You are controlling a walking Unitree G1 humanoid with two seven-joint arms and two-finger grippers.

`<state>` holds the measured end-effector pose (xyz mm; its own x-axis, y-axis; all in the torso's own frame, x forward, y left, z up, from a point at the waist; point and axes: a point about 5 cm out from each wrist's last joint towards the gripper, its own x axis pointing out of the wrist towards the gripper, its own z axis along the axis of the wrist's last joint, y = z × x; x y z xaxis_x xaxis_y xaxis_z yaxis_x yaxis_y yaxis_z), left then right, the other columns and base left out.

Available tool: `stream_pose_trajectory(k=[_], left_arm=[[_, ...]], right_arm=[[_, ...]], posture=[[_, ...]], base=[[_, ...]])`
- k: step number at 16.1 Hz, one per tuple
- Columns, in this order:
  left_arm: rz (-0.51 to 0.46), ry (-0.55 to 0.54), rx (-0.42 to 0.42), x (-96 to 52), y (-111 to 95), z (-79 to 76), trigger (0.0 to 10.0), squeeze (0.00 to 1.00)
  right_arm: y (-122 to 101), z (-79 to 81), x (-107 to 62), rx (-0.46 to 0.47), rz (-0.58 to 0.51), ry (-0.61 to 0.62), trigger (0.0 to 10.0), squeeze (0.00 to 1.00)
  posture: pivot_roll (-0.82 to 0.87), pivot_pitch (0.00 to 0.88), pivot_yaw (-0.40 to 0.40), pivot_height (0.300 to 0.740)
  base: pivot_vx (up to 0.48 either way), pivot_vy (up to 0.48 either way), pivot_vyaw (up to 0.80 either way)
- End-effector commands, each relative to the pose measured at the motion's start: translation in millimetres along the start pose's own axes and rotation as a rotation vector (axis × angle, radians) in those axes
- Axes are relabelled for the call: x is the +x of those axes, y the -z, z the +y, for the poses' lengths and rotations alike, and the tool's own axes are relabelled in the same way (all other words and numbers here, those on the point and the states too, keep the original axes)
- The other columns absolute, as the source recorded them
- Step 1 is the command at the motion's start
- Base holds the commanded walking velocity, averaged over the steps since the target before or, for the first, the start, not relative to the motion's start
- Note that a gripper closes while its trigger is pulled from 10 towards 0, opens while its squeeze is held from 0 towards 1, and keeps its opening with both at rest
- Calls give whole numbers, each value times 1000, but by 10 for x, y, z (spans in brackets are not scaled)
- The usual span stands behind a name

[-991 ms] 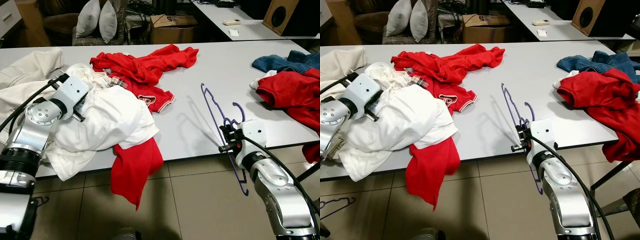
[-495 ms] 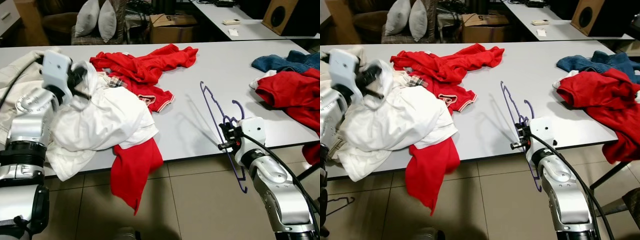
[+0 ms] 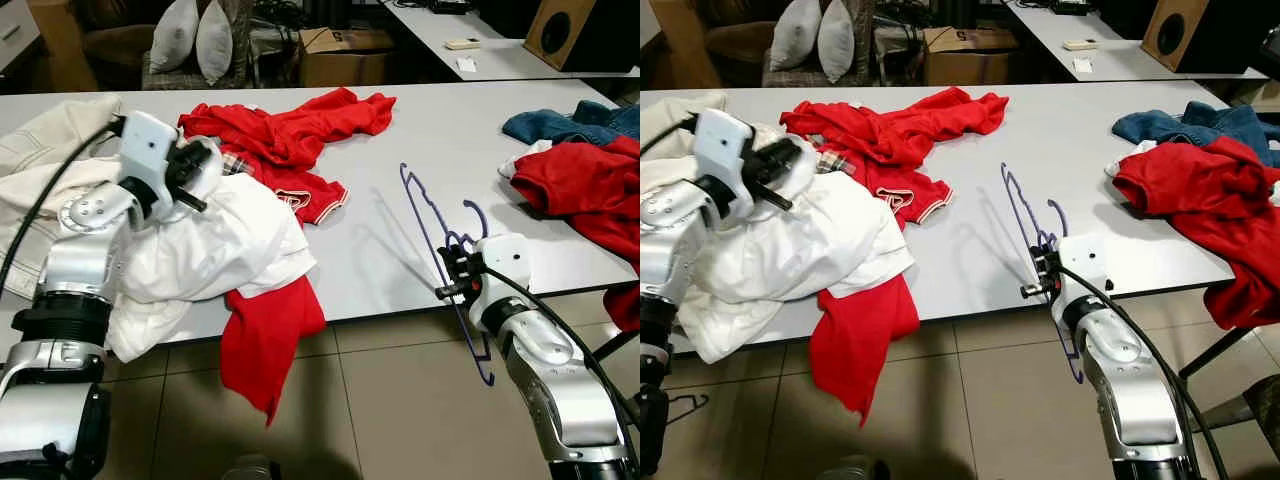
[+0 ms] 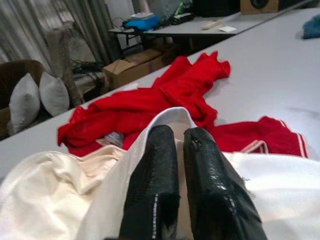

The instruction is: Hang hanger

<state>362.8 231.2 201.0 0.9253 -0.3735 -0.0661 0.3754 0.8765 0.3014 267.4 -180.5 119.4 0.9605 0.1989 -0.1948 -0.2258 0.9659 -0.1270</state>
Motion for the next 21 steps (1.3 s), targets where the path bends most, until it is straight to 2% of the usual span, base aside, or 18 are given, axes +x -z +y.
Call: stream_pose_trajectory(k=[1, 2, 5, 6, 7, 9, 10, 11, 12, 13, 15, 16, 17, 18, 19, 20, 21], left_arm=[[12, 18, 14, 3, 11, -42, 0, 663], [23, 0, 15, -2, 25, -21, 0, 0], [47, -125, 24, -48, 45, 157, 0, 0], [55, -216, 37, -96, 37, 302, 0, 0], [56, -246, 41, -114, 32, 350, 0, 0], [27, -442, 74, -229, -48, 616, 0, 0], [27, -442, 74, -229, -48, 616, 0, 0], [8, -607, 119, -366, -119, 833, 0, 0], [-3, -688, 139, -450, -158, 941, 0, 0], [-27, -822, 192, -611, -250, 1123, 0, 0], [-48, -776, 200, -579, -300, 1106, 0, 0], [-61, -661, 166, -419, -293, 960, 0, 0], [-69, -623, 151, -353, -296, 895, 0, 0], [-97, -502, 88, -218, -308, 735, 10000, 0], [-111, -340, 9, -93, -292, 541, 10000, 0], [-49, -156, -17, 4, -182, 302, 10000, 0], [1, -88, -6, 46, -89, 188, 10000, 0]], right_arm=[[-8, -40, 2, -4, 0, 11, 10000, 0], [-12, -40, 4, -4, -2, 12, 10000, 0], [-18, -44, 6, -5, -5, 14, 10000, 0], [-19, -48, 5, -6, -5, 15, 10000, 0], [-19, -48, 5, -6, -5, 15, 10000, 0], [-20, -54, 6, -8, -5, 15, 10000, 0], [-20, -54, 6, -8, -5, 15, 10000, 0], [-22, -54, 13, -8, -5, 12, 10000, 0], [-23, -52, 15, -8, -5, 11, 10000, 0], [-22, -47, 21, -7, -6, 10, 10000, 0], [-19, -30, 26, -5, -6, 7, 10000, 0], [-23, -10, 33, -3, -7, 2, 10000, 0], [-28, -12, 33, -3, -8, 2, 10000, 0], [-25, -26, 28, -3, -7, 5, 10000, 0], [-19, -34, 22, -3, -6, 7, 10000, 0], [-11, -38, 14, -4, -4, 9, 10000, 0], [-8, -41, 8, -3, -3, 11, 10000, 0]], posture=[[61, 0, -26, 740], [59, 0, -24, 740], [56, 0, -23, 740], [54, 0, -24, 740], [54, 0, -24, 740], [59, 0, -29, 740], [59, 0, -29, 740], [63, 0, -31, 740], [65, 0, -31, 740], [67, 0, -31, 740], [71, 0, -33, 740], [69, 0, -31, 740], [68, 0, -31, 740], [68, 0, -29, 740], [67, 0, -27, 740], [65, 0, -21, 740], [62, 0, -17, 740]], base=[[0, 0, 0], [0, 0, 0], [0, 0, 0], [0, 0, 0], [0, 0, 0], [0, 0, 0], [0, 0, 0], [0, 0, 0], [0, 0, 0], [0, 0, 0], [0, 0, 0], [0, 0, 0], [0, 0, 0], [0, 0, 0], [0, 0, 0], [0, 0, 0], [0, 0, 0]])
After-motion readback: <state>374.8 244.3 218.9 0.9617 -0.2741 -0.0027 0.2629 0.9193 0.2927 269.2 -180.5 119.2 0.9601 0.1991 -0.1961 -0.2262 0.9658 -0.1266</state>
